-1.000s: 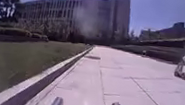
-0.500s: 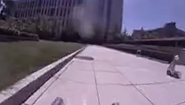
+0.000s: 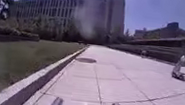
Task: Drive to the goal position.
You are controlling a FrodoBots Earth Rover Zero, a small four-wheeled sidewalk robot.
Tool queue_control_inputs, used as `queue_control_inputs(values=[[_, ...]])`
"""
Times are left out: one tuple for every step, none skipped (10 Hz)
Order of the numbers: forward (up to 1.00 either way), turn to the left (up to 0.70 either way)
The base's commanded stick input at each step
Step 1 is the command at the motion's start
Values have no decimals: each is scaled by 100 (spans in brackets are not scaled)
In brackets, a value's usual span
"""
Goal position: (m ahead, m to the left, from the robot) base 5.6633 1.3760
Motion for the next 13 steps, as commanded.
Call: queue_control_inputs(values=[[100,0],[100,0],[100,0],[100,0],[100,0],[100,0],[100,0],[100,0],[100,0],[100,0],[100,0],[100,0],[100,0]])
